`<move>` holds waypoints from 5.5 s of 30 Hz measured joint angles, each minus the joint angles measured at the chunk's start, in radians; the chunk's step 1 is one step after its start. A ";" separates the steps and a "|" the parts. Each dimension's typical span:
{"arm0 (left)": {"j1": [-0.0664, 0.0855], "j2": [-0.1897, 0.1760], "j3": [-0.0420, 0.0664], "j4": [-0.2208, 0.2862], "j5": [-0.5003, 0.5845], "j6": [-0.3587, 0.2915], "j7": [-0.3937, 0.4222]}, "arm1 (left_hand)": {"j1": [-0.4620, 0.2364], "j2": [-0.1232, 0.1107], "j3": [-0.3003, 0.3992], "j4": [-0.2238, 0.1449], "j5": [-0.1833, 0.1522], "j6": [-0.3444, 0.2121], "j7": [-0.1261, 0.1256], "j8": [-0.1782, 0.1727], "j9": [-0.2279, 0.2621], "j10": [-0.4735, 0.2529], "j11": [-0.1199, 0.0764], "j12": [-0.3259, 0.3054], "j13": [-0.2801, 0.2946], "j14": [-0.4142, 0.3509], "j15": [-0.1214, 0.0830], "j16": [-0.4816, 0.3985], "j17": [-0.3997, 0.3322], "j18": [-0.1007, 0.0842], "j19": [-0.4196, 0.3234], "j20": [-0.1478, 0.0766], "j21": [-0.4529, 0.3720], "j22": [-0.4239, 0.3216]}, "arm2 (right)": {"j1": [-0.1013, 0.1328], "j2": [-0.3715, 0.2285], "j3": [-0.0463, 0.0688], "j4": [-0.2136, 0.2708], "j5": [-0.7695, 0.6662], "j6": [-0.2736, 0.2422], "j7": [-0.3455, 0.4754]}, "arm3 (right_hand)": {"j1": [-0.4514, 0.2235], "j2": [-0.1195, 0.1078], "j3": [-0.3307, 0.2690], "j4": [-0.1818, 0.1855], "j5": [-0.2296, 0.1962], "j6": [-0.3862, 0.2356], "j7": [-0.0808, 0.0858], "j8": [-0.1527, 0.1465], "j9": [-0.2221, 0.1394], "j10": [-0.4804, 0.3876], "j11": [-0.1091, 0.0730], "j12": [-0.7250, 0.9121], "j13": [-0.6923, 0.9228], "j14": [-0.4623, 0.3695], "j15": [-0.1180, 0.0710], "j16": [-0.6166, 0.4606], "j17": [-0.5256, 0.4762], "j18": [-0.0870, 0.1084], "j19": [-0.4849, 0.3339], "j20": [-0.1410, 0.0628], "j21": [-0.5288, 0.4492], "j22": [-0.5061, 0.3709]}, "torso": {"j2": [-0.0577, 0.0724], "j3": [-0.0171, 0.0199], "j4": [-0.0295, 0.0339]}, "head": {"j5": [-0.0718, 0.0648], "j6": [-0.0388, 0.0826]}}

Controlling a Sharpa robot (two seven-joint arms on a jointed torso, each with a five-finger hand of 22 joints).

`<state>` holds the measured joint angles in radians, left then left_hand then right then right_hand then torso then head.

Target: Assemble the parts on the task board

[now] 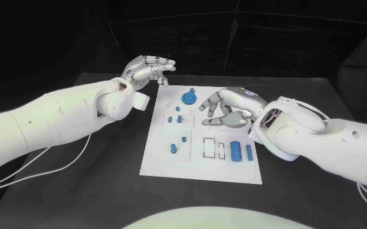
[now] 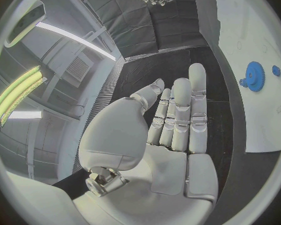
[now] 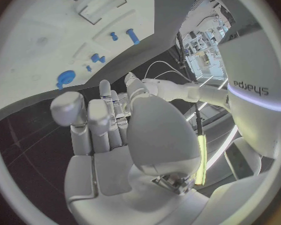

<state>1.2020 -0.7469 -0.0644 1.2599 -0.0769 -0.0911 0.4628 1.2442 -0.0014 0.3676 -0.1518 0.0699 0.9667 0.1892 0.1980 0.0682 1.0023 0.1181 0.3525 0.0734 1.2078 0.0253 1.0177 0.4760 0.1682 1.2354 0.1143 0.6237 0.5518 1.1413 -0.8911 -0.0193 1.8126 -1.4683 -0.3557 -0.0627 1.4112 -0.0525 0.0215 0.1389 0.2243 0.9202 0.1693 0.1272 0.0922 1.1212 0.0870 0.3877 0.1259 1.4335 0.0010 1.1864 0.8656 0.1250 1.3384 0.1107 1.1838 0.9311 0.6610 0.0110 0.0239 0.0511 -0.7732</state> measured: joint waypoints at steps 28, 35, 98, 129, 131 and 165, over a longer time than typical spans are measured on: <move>0.000 -0.041 -0.016 0.038 0.000 -0.002 -0.001 | 0.000 0.000 -0.003 -0.003 0.000 0.000 0.000 0.004 0.000 -0.004 -0.004 0.004 0.000 0.000 0.000 0.000 -0.002 0.000 0.000 0.000 -0.004 -0.001 | -0.017 -0.271 -0.081 0.117 0.135 0.055 -0.353 | -0.166 0.058 -0.233 0.151 0.080 -0.067 -0.061 0.352 0.110 0.164 -0.062 0.794 0.886 0.035 -0.044 0.257 0.440 -0.056 0.122 -0.057 0.233 0.353 | -0.008 -0.0035 -0.0200 | -0.099 0.013; 0.000 -0.045 -0.017 0.038 0.000 0.001 0.001 | 0.000 0.000 -0.003 -0.003 0.000 -0.004 0.004 0.004 0.000 -0.004 -0.004 0.008 0.000 0.000 0.000 0.000 -0.003 0.000 -0.003 0.003 -0.004 -0.002 | -0.046 -0.253 -0.088 0.118 0.097 0.076 -0.375 | -0.172 0.053 -0.244 0.151 0.070 -0.076 -0.063 0.368 0.111 0.180 -0.060 0.823 0.930 0.035 -0.044 0.260 0.442 -0.056 0.122 -0.057 0.233 0.354 | -0.008 -0.0045 -0.0210 | -0.100 0.011; -0.001 -0.049 -0.017 0.042 0.000 0.021 -0.003 | 0.000 0.000 -0.003 -0.003 0.000 -0.007 0.000 0.008 0.000 -0.007 0.000 0.008 0.000 0.000 0.000 0.000 -0.005 0.000 -0.003 0.003 -0.004 -0.003 | -0.122 -0.139 -0.089 0.117 0.015 -0.037 -0.458 | -0.075 0.102 -0.248 0.144 0.252 -0.098 -0.069 0.443 0.089 0.224 -0.069 0.867 1.050 0.032 -0.048 0.259 0.442 -0.055 0.114 -0.050 0.233 0.346 | -0.009 -0.0039 -0.0193 | -0.099 0.010; -0.001 -0.047 -0.018 0.045 0.000 0.027 -0.006 | 0.000 0.000 -0.003 -0.003 0.000 -0.007 0.000 0.008 0.000 -0.007 0.000 0.008 0.000 0.000 0.000 0.000 -0.005 0.000 -0.003 0.003 -0.004 -0.003 | -0.122 0.001 -0.088 0.064 0.073 -0.040 -0.490 | -0.164 0.126 -0.308 0.151 0.206 0.000 -0.094 0.435 0.069 0.239 -0.084 0.849 1.051 0.032 -0.062 0.251 0.442 -0.055 0.116 -0.063 0.229 0.340 | -0.007 -0.0049 -0.0174 | -0.087 0.009; -0.001 -0.046 -0.018 0.045 0.000 0.027 -0.006 | 0.000 0.000 -0.003 -0.003 0.000 -0.007 0.000 0.008 0.000 -0.007 0.000 0.008 0.000 0.000 0.000 0.000 -0.005 0.000 -0.003 0.003 -0.004 -0.003 | -0.121 0.007 -0.088 0.060 0.070 -0.040 -0.496 | -0.174 0.125 -0.313 0.154 0.202 0.003 -0.097 0.435 0.069 0.242 -0.087 0.846 1.051 0.032 -0.063 0.250 0.442 -0.055 0.114 -0.065 0.229 0.339 | -0.007 -0.0048 -0.0174 | -0.087 0.009; 0.000 -0.046 -0.017 0.045 0.000 0.027 -0.006 | 0.000 0.000 -0.006 -0.006 0.000 -0.007 0.000 0.012 0.000 -0.011 -0.004 0.012 0.000 -0.004 0.004 0.004 -0.007 0.000 -0.003 0.003 -0.008 -0.004 | -0.121 0.010 -0.088 0.070 0.031 -0.038 -0.494 | -0.192 0.024 -0.136 0.029 -0.055 0.009 -0.097 0.465 0.063 0.214 -0.094 0.731 0.999 0.031 -0.069 0.237 0.442 -0.055 0.111 -0.075 0.206 0.322 | -0.009 -0.0041 -0.0204 | -0.083 0.005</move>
<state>1.2016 -0.7928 -0.0819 1.3053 -0.0768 -0.0643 0.4566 1.2442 -0.0014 0.3618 -0.1575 0.0699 0.9594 0.1891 0.2100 0.0682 0.9914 0.1143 0.3648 0.0734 1.2043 0.0289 1.0216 0.4693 0.1680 1.2321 0.1176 0.6159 0.5481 1.0201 -0.8809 -0.1070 1.8823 -1.4374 -0.3935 -0.5564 1.2191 -0.0281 -0.1143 0.1679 0.1694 0.9297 0.0726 0.5924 0.1553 1.3348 -0.0070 1.1189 1.1249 1.4649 -0.0681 1.4229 1.3075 0.0696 1.4493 0.0357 1.3899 1.2530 0.6523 0.0069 0.0035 -0.0321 -0.7682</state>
